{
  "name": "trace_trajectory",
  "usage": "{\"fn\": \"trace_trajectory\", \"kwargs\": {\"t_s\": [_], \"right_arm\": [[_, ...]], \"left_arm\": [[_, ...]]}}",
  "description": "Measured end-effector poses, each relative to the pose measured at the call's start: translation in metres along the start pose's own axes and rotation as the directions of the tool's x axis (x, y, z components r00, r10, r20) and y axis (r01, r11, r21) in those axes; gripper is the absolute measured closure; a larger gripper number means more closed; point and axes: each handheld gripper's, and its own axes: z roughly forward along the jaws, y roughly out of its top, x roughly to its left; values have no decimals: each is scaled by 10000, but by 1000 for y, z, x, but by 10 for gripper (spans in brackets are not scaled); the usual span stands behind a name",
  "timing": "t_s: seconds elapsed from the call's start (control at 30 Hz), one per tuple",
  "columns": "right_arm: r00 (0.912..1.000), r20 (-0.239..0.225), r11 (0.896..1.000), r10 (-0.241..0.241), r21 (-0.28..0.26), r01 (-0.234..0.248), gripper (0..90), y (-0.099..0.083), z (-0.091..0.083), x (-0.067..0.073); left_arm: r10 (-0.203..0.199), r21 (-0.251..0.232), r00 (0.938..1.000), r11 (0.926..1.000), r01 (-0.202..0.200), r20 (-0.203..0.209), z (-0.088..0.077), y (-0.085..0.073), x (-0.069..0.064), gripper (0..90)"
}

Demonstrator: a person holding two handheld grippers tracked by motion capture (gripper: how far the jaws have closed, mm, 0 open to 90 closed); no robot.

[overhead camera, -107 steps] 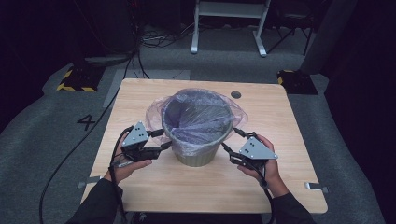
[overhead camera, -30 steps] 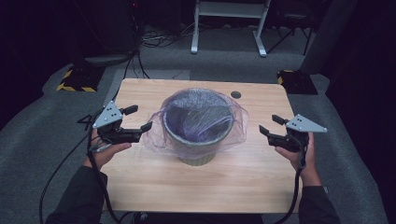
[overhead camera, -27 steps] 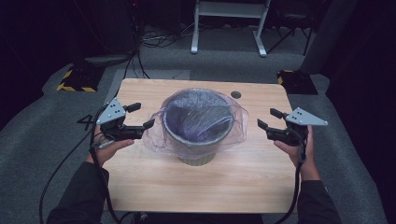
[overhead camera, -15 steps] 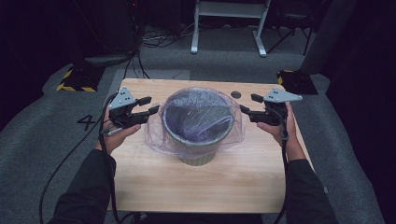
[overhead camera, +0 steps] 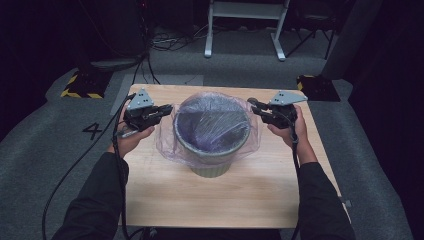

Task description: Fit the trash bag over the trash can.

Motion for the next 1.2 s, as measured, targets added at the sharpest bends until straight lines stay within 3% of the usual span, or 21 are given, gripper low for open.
{"fn": "trace_trajectory", "kwargs": {"t_s": [0.13,0.4,0.6,0.8,0.97,1.1,1.2], "right_arm": [[9997,244,10000,-40,41,39,872,4,3,1],[9970,523,9981,576,191,-587,900,4,18,-5],[9905,592,9893,1241,701,-1281,900,-6,38,-10],[9854,539,9746,1618,1477,-1681,900,-20,57,-8],[9833,331,9666,1790,1807,-1820,900,-35,64,-4],[9827,207,9641,1841,1911,-1846,900,-46,64,0],[9824,147,9653,1864,1833,-1859,874,-52,60,1]], "left_arm": [[-116,113,9999,9999,116,7,7,1,5,891],[-740,548,9971,9957,747,-152,30,-8,23,898],[-1425,1036,9898,9844,1425,-78,57,-23,32,898],[-1975,1626,9803,9673,1946,17,81,-40,34,898],[-2087,1786,9777,9631,2014,232,85,-53,29,892],[-2255,1647,9739,9619,2181,274,79,-63,25,860],[-2420,1522,9702,9595,2369,155,70,-70,24,763]]}}
